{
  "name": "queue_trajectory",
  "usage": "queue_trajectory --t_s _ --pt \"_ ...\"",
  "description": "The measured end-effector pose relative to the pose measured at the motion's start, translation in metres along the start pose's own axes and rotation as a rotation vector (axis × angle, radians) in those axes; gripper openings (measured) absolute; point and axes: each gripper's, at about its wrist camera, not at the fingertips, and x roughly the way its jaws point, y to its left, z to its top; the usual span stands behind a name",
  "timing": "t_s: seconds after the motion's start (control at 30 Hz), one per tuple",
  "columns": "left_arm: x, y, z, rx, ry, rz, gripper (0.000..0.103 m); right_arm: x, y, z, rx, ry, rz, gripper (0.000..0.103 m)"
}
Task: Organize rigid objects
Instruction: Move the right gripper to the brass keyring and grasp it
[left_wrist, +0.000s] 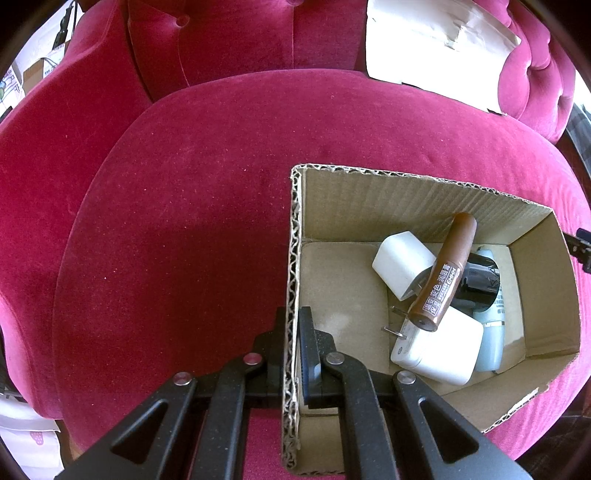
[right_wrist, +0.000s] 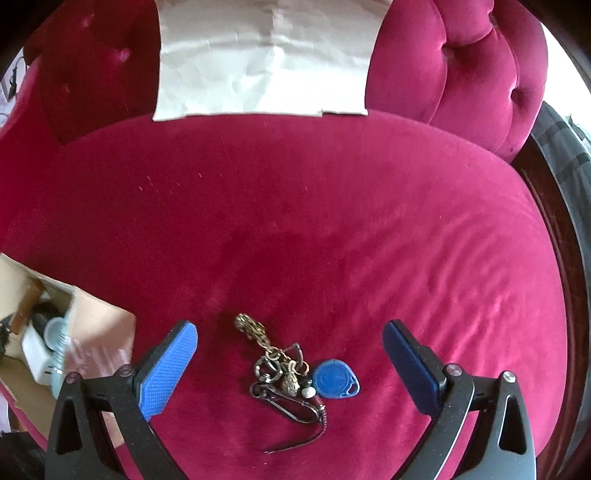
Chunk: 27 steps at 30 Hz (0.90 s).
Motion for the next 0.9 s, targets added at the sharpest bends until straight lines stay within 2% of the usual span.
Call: queue_trajectory --t_s 0.27,0.53,0.63,0.67,0.73,0.77,0.8,0.83,0.87,0.9 --pt "0.001 0.001 0.0 0.0 0.0 0.0 0.005 0.02 -0.006 -0.007 -0.002 0.059 -0.008 0.102" --pt "0.0 0.001 0.0 0.0 0.0 0.0 0.005 0.015 -0.008 -0.008 0.004 0.05 0.007 0.101" --pt "0.001 0.002 0.0 0.001 0.0 0.002 0.005 0.017 -0.008 -0.008 -0.007 0.073 0.013 0.088" --pt "0.001 0.003 0.0 0.001 -0.001 0.003 0.005 0.019 -0.004 -0.005 -0.019 0.088 0.013 0.08" --pt "0.001 0.006 0.0 0.001 -0.001 0.003 0.005 0.018 -0.001 -0.006 -0.035 0.089 0.014 0.075" --pt "0.001 0.008 0.0 0.001 -0.001 0.003 0.005 0.017 0.0 -0.006 -0.038 0.089 0.017 0.069" --pt "0.001 0.008 0.0 0.0 -0.001 0.003 0.005 0.016 0.0 -0.005 -0.039 0.088 0.02 0.056" --pt "0.001 0.007 0.0 0.0 -0.001 0.003 0.005 0.014 -0.001 -0.004 -0.031 0.088 0.021 0.049" --pt "0.001 0.008 0.0 0.001 -0.001 0.003 0.005 0.013 -0.003 -0.003 -0.02 0.089 0.03 0.03" --pt "0.001 0.008 0.0 0.002 -0.001 0.003 0.005 0.011 -0.005 -0.003 -0.01 0.09 0.035 0.026"
